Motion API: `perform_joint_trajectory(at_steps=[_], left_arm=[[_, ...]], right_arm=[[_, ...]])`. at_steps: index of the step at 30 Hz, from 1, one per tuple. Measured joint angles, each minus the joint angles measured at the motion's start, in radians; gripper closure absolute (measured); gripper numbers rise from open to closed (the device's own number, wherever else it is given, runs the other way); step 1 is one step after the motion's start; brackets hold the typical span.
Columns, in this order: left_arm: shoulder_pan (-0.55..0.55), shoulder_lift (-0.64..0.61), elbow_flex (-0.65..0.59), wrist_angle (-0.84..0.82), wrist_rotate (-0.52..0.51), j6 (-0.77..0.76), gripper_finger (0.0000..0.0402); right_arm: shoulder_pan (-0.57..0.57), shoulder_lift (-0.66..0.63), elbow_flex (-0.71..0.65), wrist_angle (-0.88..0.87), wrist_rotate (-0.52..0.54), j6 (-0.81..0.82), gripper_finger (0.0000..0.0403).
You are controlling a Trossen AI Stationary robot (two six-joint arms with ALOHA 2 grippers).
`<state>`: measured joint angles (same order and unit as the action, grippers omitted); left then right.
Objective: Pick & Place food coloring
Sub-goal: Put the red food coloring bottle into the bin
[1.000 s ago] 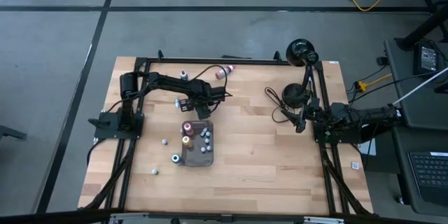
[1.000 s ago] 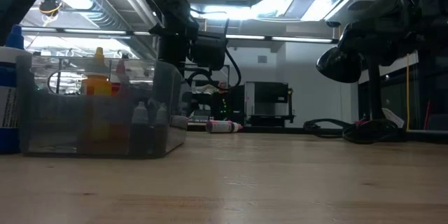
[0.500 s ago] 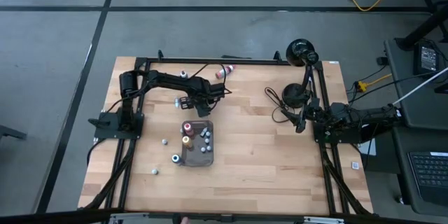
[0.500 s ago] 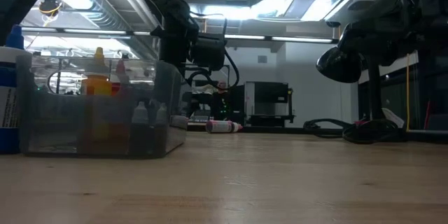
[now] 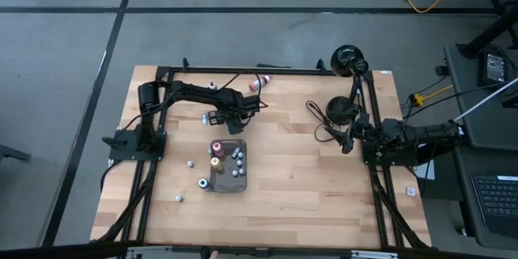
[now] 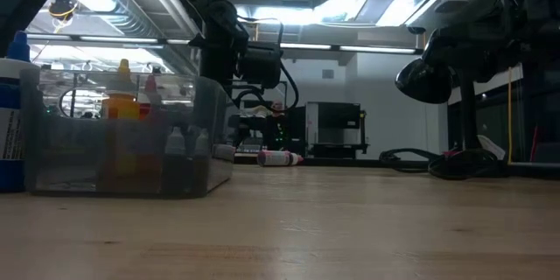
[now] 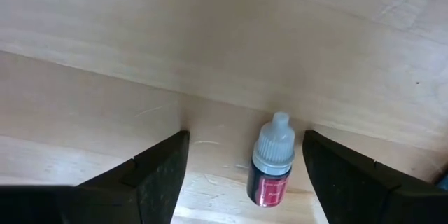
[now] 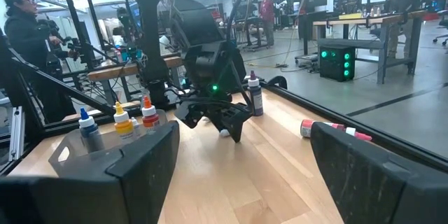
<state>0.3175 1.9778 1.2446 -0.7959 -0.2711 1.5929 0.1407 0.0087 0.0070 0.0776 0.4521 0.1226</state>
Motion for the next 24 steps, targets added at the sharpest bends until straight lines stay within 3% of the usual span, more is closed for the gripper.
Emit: perform_joint_trajectory(at_steps=[24], left_arm=[[-0.006,-0.015,0.000,-0.018,0.021,-0.090,0.0323]], right_arm=[[0.000,0.000,0.000,0.000,0.000,0.000,0.0080]])
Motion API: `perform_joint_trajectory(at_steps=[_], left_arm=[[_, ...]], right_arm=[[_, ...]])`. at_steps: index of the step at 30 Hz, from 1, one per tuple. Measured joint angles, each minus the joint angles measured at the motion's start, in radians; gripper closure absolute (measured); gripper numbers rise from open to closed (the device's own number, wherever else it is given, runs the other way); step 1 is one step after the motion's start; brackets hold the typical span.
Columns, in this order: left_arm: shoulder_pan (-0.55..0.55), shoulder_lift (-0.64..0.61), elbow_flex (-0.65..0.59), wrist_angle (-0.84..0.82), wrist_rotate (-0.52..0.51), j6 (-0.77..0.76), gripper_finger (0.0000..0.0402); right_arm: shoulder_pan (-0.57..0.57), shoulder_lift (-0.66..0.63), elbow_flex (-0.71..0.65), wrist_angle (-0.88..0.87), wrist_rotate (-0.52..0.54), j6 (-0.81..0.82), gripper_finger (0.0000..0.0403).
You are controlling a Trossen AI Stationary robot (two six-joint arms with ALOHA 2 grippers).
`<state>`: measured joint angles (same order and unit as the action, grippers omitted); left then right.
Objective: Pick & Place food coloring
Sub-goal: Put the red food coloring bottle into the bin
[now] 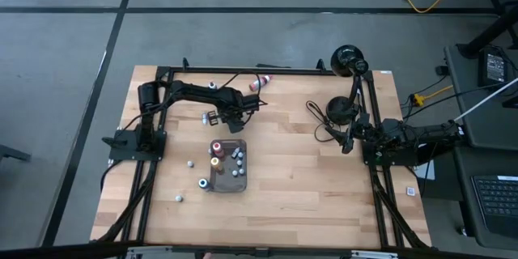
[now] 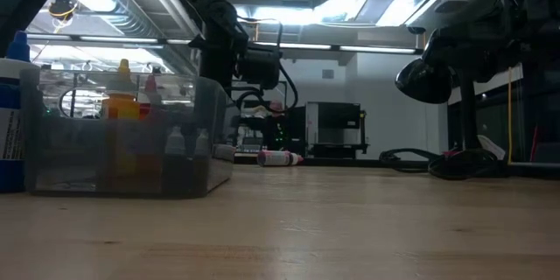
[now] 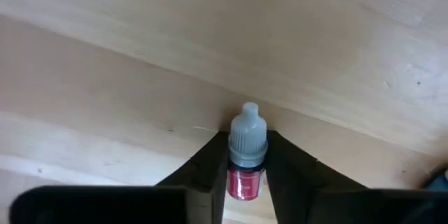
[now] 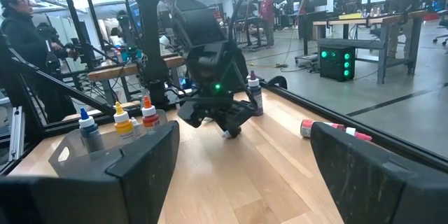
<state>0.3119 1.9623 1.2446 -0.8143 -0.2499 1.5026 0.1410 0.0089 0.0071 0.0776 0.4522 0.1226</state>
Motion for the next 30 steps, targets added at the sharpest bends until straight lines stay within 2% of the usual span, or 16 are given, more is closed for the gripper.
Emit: perform_joint_trajectory(at_steps=[3,10,17,23,30], left_arm=[[0.000,-0.011,-0.002,0.005,0.011,-0.053,0.0335],[-0.003,-0.041,-0.002,0.028,0.037,-0.162,0.0322],[-0.009,-0.095,-0.002,0.043,0.035,-0.274,0.0333],[-0.024,-0.185,-0.001,0.066,0.076,-0.453,0.0328],[-0.055,-0.351,0.001,0.129,0.124,-0.672,0.0331]], right_arm=[[0.000,0.000,0.000,0.000,0.000,0.000,0.0080],[0.000,0.000,0.000,0.000,0.000,0.000,0.0080],[0.000,0.000,0.000,0.000,0.000,0.000,0.0080],[0.000,0.000,0.000,0.000,0.000,0.000,0.0080],[0.000,0.000,0.000,0.000,0.000,0.000,0.0080]])
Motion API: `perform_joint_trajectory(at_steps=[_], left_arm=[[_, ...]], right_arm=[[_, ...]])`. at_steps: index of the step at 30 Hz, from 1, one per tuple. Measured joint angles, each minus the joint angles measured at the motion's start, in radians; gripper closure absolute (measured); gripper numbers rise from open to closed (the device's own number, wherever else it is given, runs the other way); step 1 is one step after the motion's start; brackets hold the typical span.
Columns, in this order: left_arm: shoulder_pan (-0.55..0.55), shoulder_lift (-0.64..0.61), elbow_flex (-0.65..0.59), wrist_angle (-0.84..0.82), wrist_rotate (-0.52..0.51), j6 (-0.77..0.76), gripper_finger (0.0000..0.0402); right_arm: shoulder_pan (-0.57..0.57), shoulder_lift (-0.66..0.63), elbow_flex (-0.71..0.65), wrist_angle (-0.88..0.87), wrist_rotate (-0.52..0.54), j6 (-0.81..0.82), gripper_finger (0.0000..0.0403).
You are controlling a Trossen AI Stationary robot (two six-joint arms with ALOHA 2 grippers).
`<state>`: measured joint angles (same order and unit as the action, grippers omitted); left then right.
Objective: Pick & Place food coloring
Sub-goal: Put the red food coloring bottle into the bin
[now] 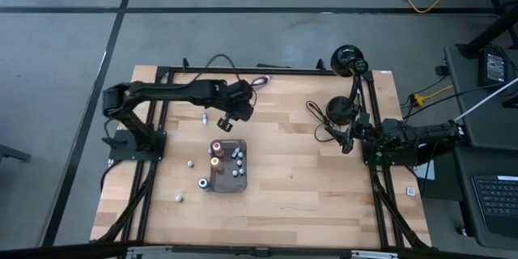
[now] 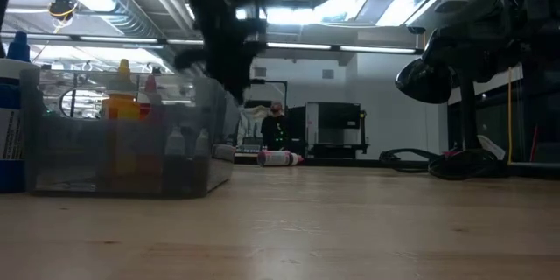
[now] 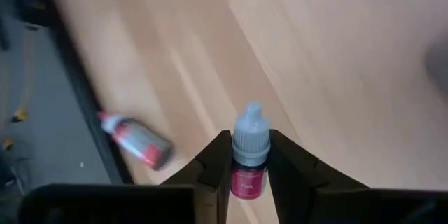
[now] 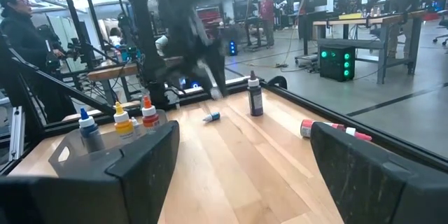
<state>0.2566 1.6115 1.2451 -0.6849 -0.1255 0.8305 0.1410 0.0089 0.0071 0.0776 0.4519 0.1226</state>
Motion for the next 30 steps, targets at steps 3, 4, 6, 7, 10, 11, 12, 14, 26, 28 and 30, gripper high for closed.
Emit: perform_joint_trajectory(at_steps=[3,4,6,7,10,11,12,14,26,28,30], left_arm=[[-0.020,-0.069,0.000,0.043,0.005,-0.121,0.0330],[-0.027,-0.091,0.000,0.058,0.007,-0.161,0.0330],[-0.045,-0.133,0.000,0.086,0.009,-0.247,0.0332],[-0.053,-0.153,0.000,0.102,0.010,-0.296,0.0332],[-0.083,-0.203,0.001,0.150,0.009,-0.432,0.0332],[-0.093,-0.218,0.001,0.162,0.010,-0.472,0.0332],[-0.104,-0.232,0.001,0.171,0.012,-0.510,0.0332],[-0.129,-0.253,0.002,0.196,0.013,-0.589,0.0332],[-0.250,-0.289,0.001,0.336,-0.062,-0.939,0.0334],[-0.269,-0.289,0.001,0.358,-0.112,-1.005,0.0334],[-0.288,-0.287,0.001,0.370,-0.164,-1.080,0.0334]], right_arm=[[0.000,0.000,0.000,0.000,0.000,0.000,0.0080],[0.000,0.000,0.000,0.000,0.000,0.000,0.0080],[0.000,0.000,0.000,0.000,0.000,0.000,0.0080],[0.000,0.000,0.000,0.000,0.000,0.000,0.0080],[0.000,0.000,0.000,0.000,0.000,0.000,0.0080],[0.000,0.000,0.000,0.000,0.000,0.000,0.0080],[0.000,0.000,0.000,0.000,0.000,0.000,0.0080],[0.000,0.000,0.000,0.000,0.000,0.000,0.0080],[0.000,0.000,0.000,0.000,0.000,0.000,0.0080],[0.000,0.000,0.000,0.000,0.000,0.000,0.0080],[0.000,0.000,0.000,0.000,0.000,0.000,0.0080]])
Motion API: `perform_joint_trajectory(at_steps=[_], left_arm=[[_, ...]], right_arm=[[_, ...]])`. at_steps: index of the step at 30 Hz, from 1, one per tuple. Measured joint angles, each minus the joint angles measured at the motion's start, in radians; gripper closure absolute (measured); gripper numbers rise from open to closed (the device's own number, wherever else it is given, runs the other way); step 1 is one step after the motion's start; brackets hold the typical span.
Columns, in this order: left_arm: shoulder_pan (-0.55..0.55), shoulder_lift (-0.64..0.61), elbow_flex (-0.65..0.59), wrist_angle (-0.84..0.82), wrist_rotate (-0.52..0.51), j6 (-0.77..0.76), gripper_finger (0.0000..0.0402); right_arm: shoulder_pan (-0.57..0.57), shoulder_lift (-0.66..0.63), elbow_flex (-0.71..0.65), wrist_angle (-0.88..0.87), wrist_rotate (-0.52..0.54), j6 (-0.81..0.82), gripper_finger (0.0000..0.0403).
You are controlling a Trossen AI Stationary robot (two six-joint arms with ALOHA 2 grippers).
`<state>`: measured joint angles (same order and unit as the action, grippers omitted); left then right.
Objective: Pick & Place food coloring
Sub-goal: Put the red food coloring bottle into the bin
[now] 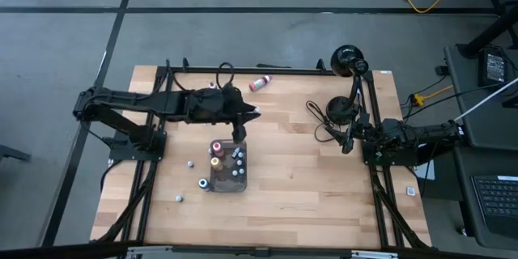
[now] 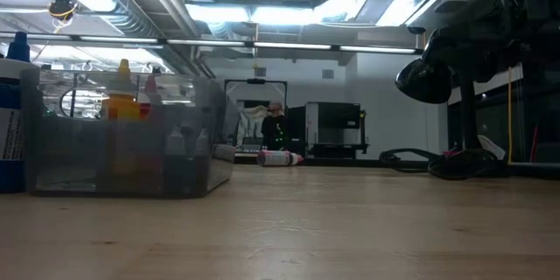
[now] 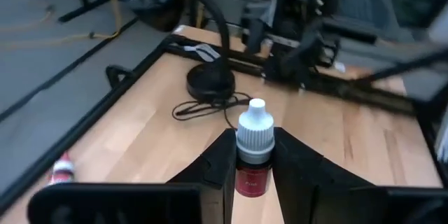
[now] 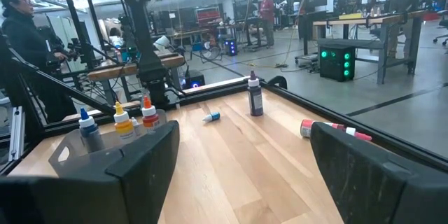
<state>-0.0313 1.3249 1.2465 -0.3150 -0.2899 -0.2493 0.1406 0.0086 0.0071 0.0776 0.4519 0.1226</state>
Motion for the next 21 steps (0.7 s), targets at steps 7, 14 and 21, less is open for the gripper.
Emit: perform_joint_trajectory(at_steps=[7,14,21], left_arm=[[-0.066,0.004,-0.084,0.006,-0.163,-0.269,0.0335],[-0.172,0.005,-0.198,0.034,-0.394,-0.535,0.0335],[-0.265,0.020,-0.216,-0.054,-0.704,-0.772,0.0335]], right_arm=[[0.000,0.000,0.000,0.000,0.000,0.000,0.0080],[0.000,0.000,0.000,0.000,0.000,0.000,0.0080],[0.000,0.000,0.000,0.000,0.000,0.000,0.0080]])
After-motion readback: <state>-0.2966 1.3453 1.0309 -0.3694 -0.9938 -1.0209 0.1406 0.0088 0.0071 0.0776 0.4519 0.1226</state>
